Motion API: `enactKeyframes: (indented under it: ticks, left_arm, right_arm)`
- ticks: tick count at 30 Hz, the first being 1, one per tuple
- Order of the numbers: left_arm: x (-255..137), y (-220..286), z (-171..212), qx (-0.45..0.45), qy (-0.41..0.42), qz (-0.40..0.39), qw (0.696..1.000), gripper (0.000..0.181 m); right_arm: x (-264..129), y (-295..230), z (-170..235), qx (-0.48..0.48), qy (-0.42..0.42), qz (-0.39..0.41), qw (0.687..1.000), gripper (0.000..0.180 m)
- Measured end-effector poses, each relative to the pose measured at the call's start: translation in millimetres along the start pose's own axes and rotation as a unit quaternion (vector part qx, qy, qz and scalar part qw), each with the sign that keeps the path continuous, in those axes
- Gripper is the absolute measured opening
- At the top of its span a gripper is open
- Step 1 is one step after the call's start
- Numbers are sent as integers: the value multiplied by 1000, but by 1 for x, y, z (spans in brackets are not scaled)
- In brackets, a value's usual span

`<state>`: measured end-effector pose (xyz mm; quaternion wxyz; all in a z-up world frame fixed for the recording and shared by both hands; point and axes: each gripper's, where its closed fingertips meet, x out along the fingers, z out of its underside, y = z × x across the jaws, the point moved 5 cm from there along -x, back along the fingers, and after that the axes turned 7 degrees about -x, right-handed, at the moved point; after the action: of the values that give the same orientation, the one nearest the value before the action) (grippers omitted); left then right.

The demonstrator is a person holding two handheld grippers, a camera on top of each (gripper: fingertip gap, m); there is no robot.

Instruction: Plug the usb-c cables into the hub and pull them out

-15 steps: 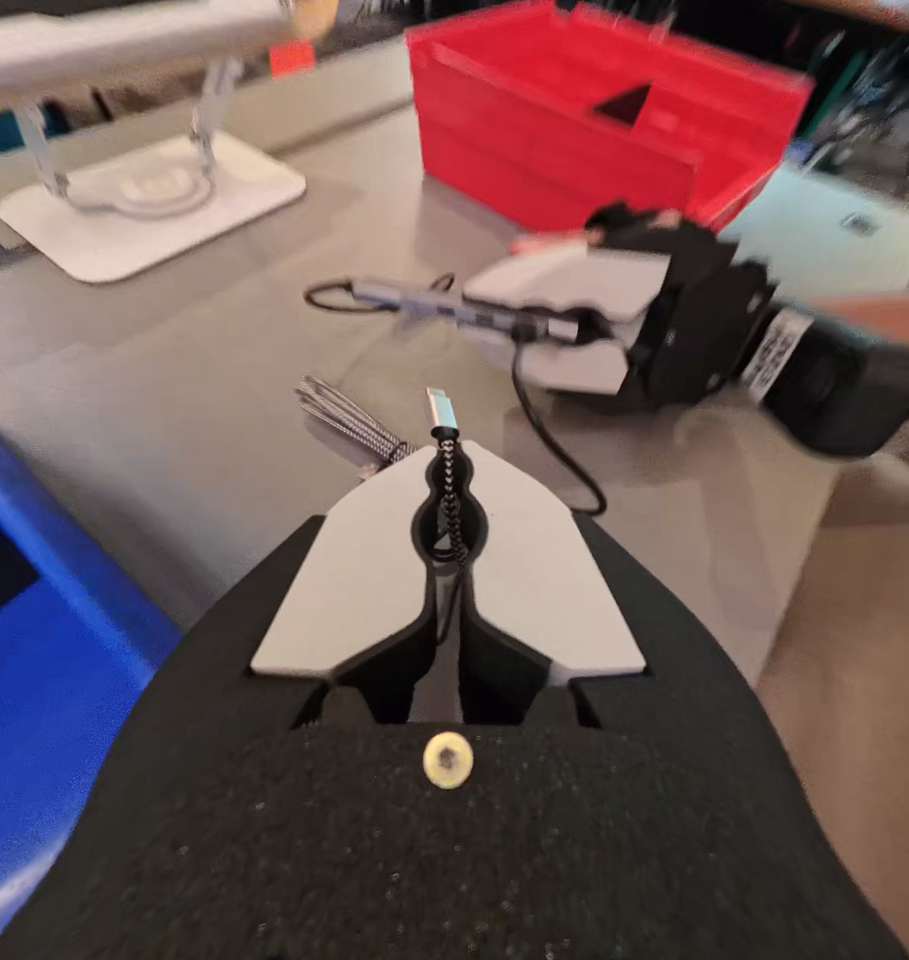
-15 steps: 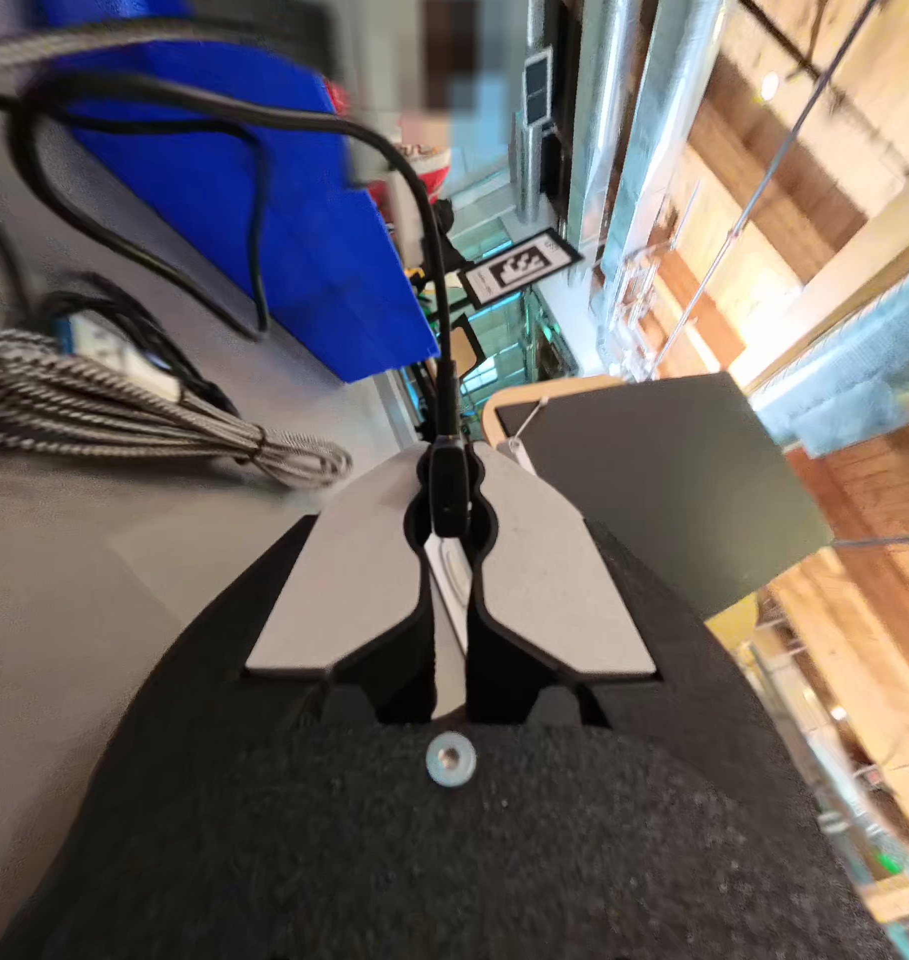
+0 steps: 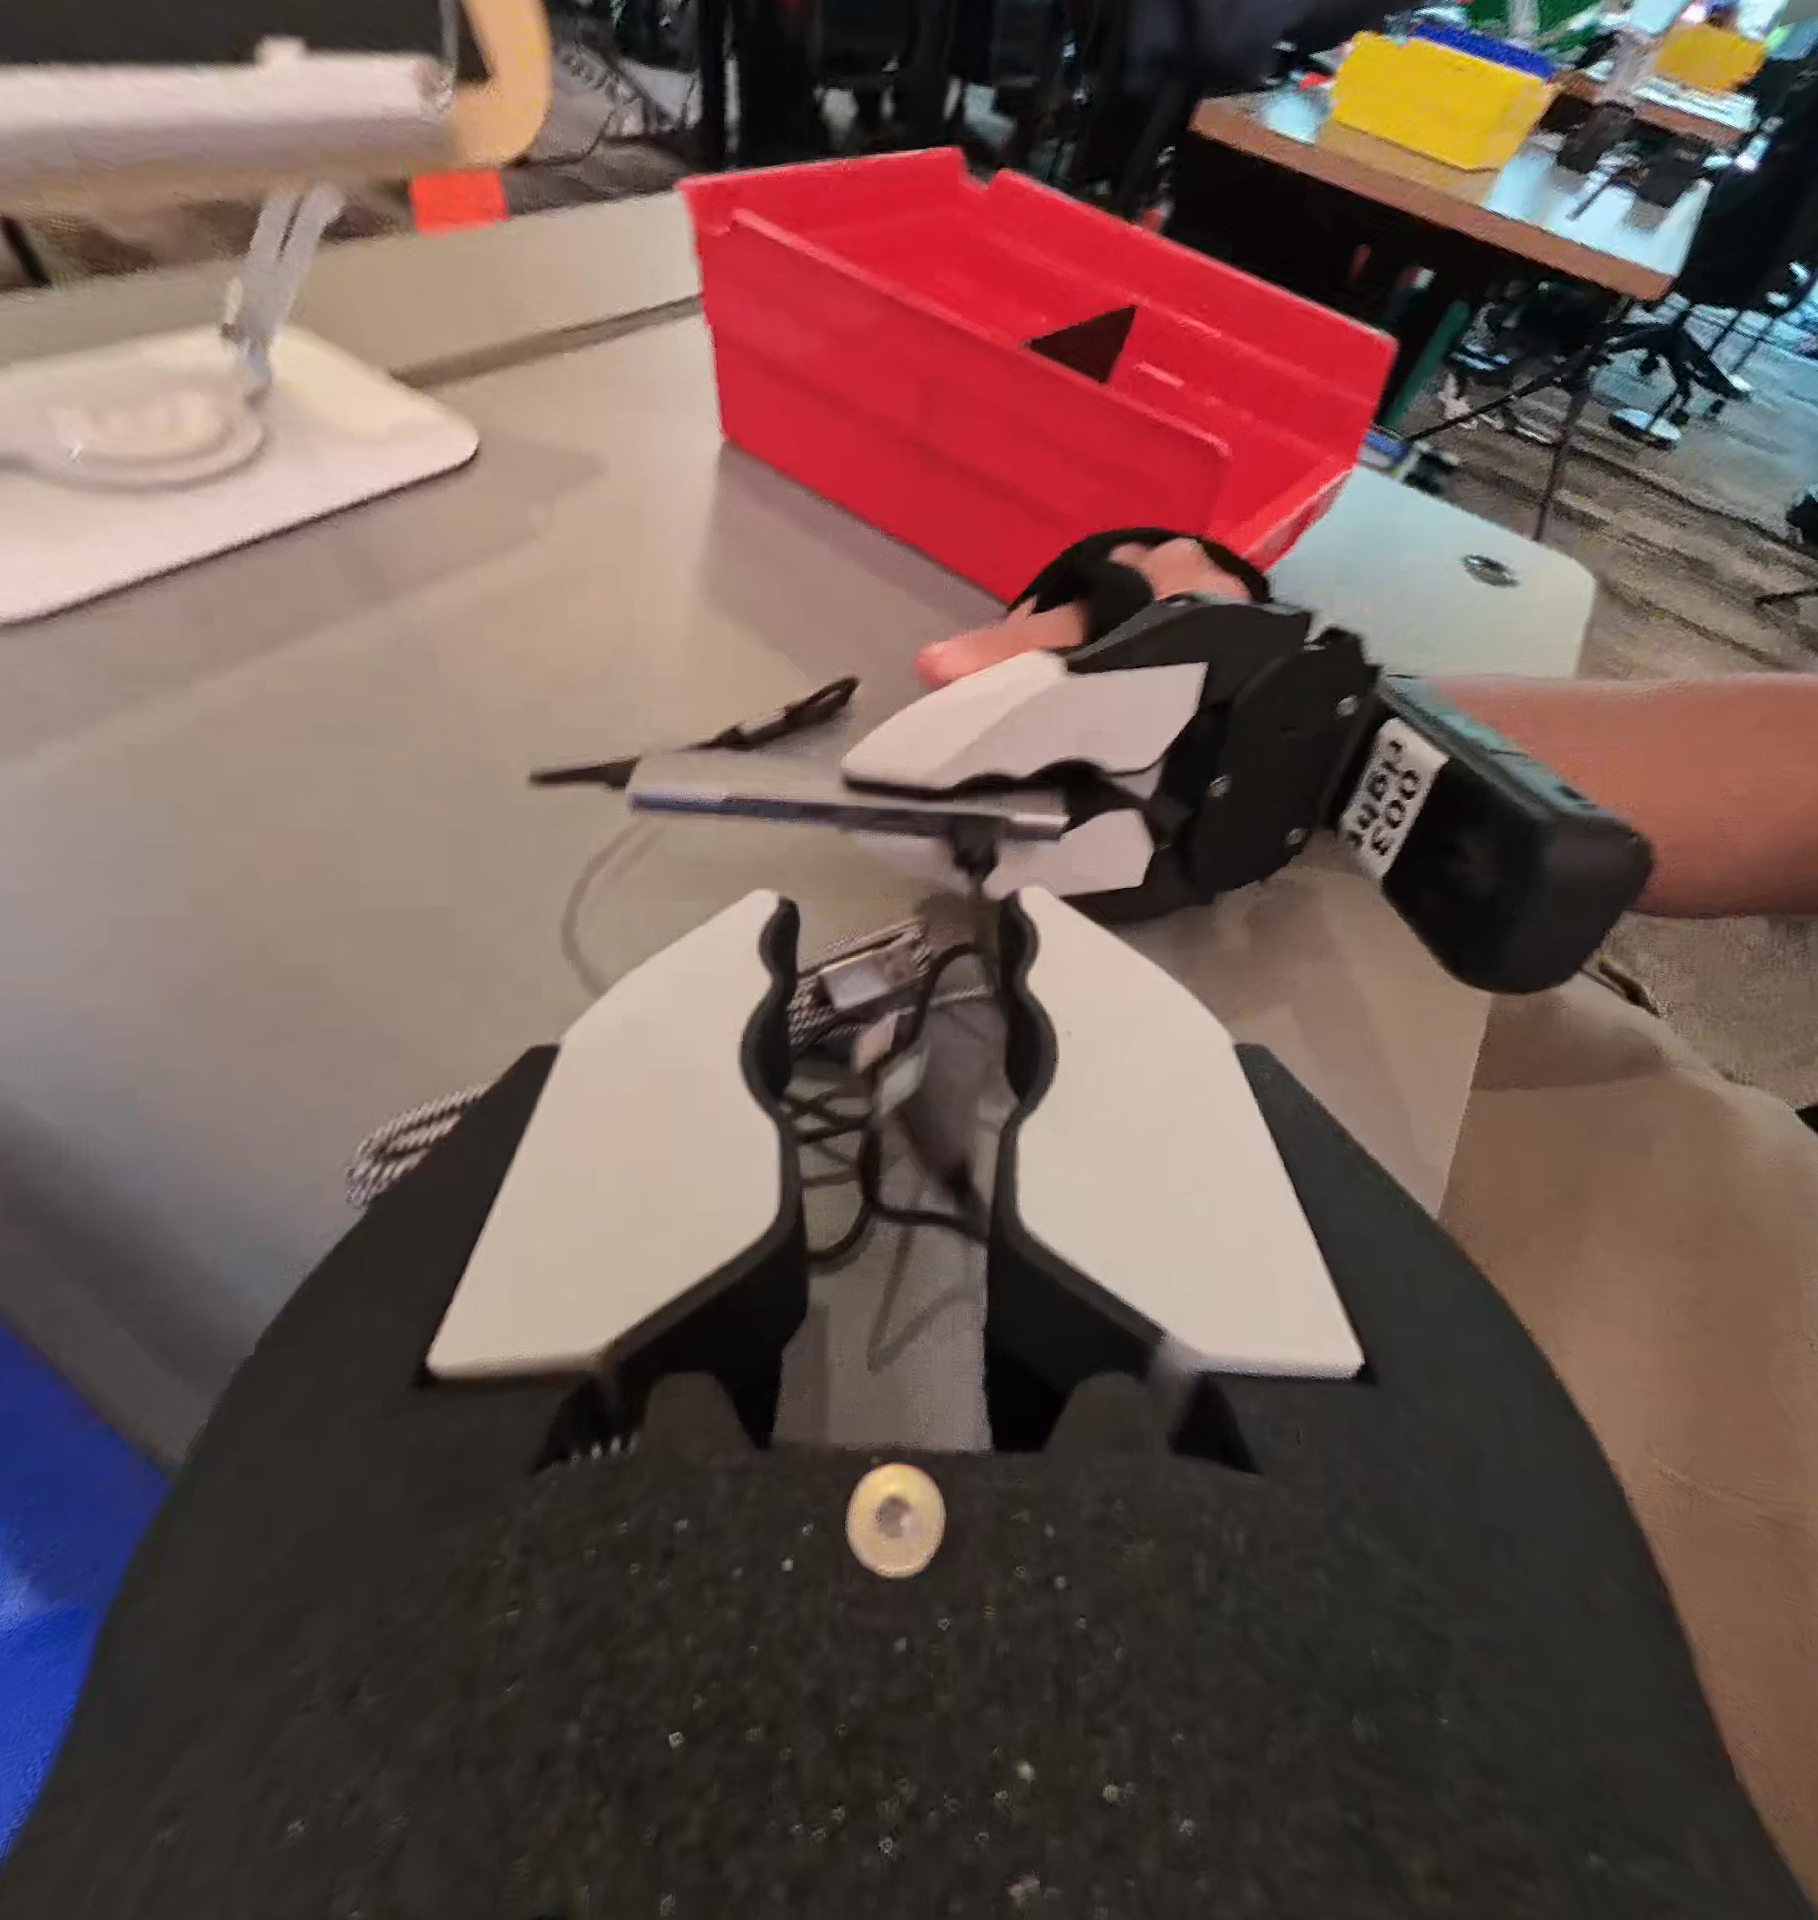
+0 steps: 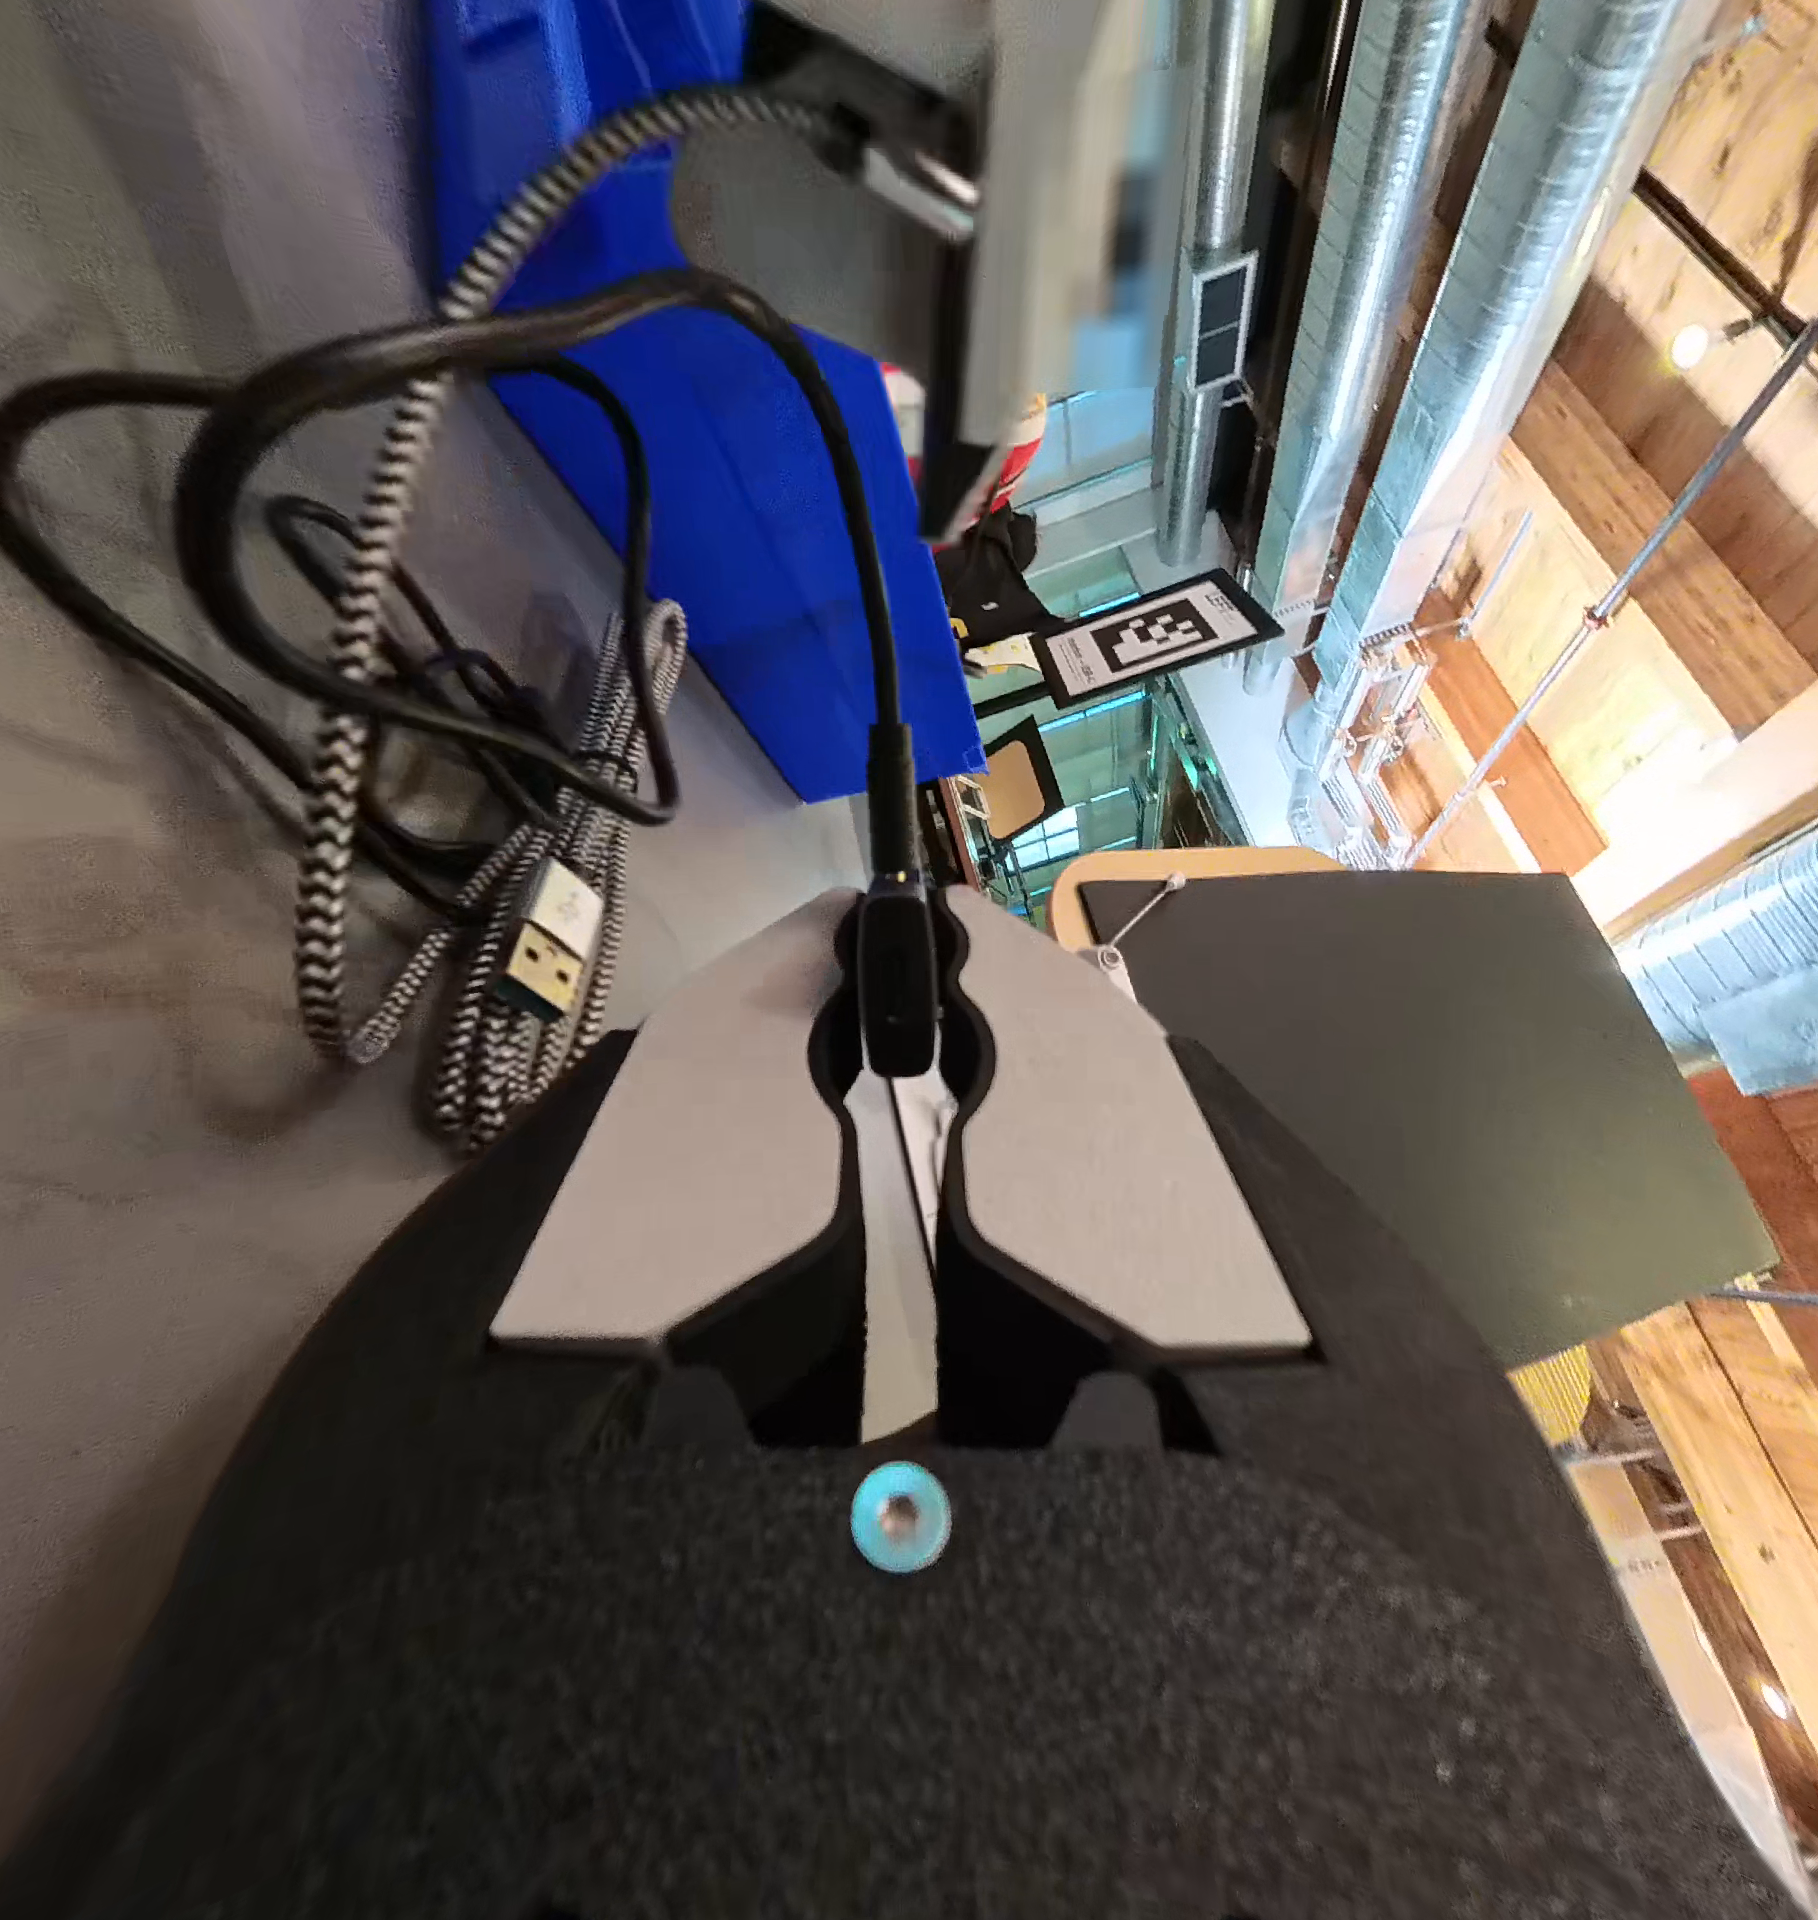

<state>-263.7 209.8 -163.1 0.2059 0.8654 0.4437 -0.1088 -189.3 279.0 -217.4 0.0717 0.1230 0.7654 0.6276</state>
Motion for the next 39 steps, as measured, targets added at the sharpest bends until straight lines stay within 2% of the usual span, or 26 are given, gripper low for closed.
enactKeyframes:
  ticks: [4, 7, 10, 12, 21, 25, 33, 39]
  left_arm:
    - [22, 25, 12, 39, -56, 35, 997, 49]
    - [36, 25, 22, 57, -96, 8, 994, 40]
    - [38, 25, 13, 56, -71, 0, 996, 27]
    - [40, 23, 13, 62, -81, -10, 995, 7]
    - [37, 19, 18, 60, -75, -13, 995, 20]
    - [42, 19, 19, 78, -73, -26, 994, 10]
    - [42, 7, 10, 69, -71, -94, 991, 10]
    - [45, -1, 12, 60, -72, -109, 990, 10]
  right_arm:
    - [2, -1, -5, -5, 6, 0, 1000, 10]
    - [2, 0, -8, -14, 12, 3, 1000, 9]
    - [2, -4, -14, -30, 17, -5, 999, 9]
    - [3, -6, -16, -40, 19, -7, 999, 9]
    - [3, 0, -11, -19, 8, 5, 1000, 9]
    - [4, -3, -14, -29, 11, -1, 1000, 9]
    - [6, -1, -11, -32, -11, 21, 999, 11]
    - [7, -5, -7, -38, -26, 5, 999, 9]
